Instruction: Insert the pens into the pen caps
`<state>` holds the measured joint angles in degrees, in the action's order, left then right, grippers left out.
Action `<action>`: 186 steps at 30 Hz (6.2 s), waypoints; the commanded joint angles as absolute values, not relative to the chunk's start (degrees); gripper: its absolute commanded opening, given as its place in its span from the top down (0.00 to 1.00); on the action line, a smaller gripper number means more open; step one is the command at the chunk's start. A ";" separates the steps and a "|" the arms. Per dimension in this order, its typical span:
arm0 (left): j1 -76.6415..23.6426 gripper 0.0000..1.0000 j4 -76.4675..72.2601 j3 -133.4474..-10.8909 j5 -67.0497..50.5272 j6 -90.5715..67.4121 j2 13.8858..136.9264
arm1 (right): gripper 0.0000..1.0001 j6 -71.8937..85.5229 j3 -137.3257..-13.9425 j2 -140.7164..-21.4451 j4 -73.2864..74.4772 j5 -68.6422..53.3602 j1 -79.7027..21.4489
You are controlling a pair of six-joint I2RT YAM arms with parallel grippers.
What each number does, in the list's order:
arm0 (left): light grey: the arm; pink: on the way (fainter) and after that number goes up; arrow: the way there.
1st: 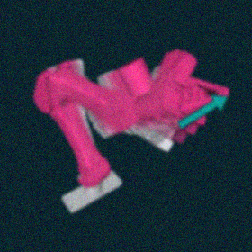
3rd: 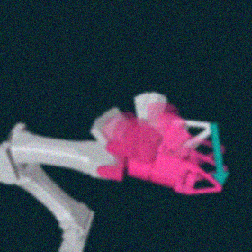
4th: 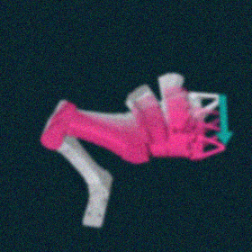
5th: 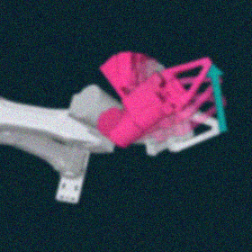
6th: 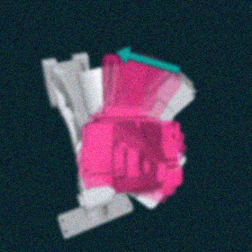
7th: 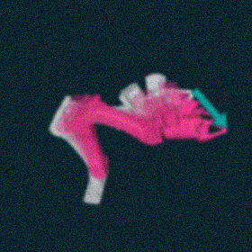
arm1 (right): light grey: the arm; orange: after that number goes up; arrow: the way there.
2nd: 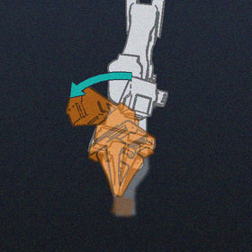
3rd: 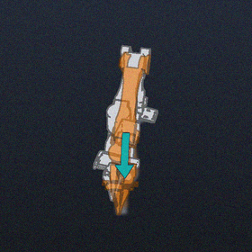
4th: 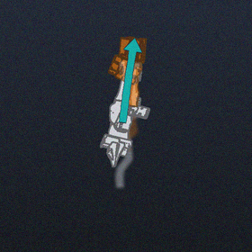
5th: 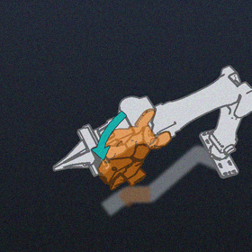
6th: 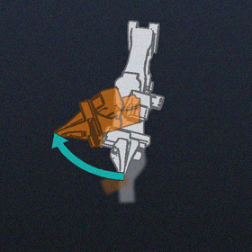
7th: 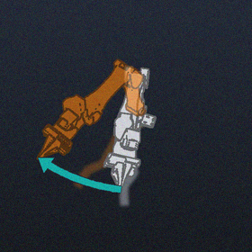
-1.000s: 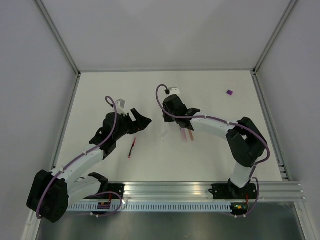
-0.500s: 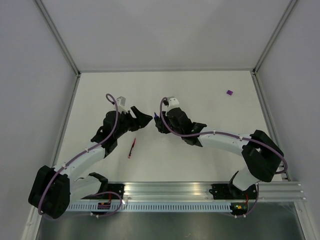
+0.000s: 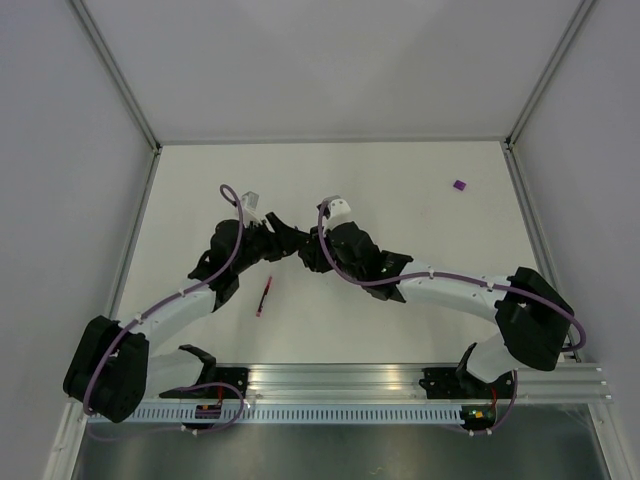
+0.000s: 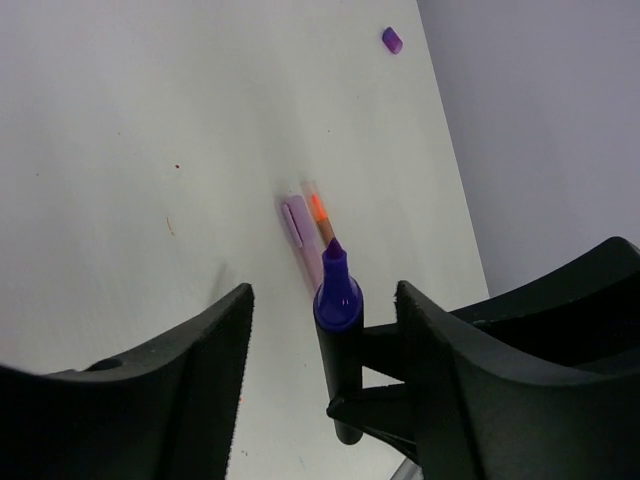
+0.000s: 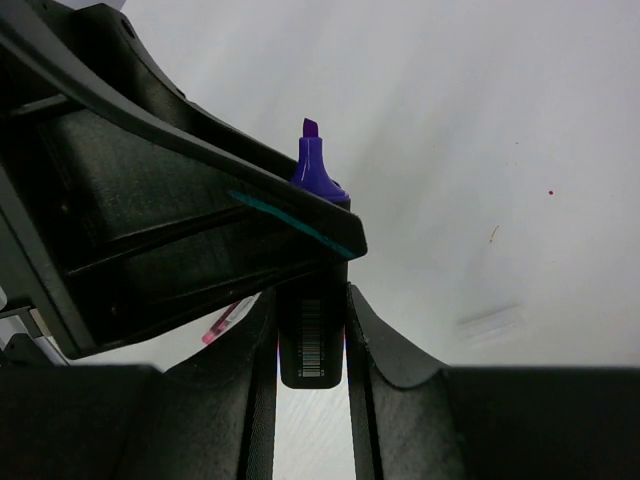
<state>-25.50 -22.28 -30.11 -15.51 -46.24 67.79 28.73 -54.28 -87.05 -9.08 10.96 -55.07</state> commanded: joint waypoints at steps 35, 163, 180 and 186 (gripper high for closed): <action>-23.64 0.98 -62.04 -23.82 -51.33 -58.27 57.83 | 0.55 27.42 -34.72 -66.46 -36.56 -17.84 -56.25; -25.93 0.98 -42.18 -23.20 -37.88 -48.69 57.56 | 0.12 6.85 -113.46 -135.08 13.01 -23.37 13.45; -25.93 0.98 -42.98 -23.73 -38.41 -49.22 59.68 | 0.16 10.64 -110.75 -141.60 13.87 -35.16 16.52; -25.93 0.98 -43.59 -23.55 -39.11 -50.10 59.41 | 0.18 6.60 -101.26 -135.10 14.94 -32.08 16.26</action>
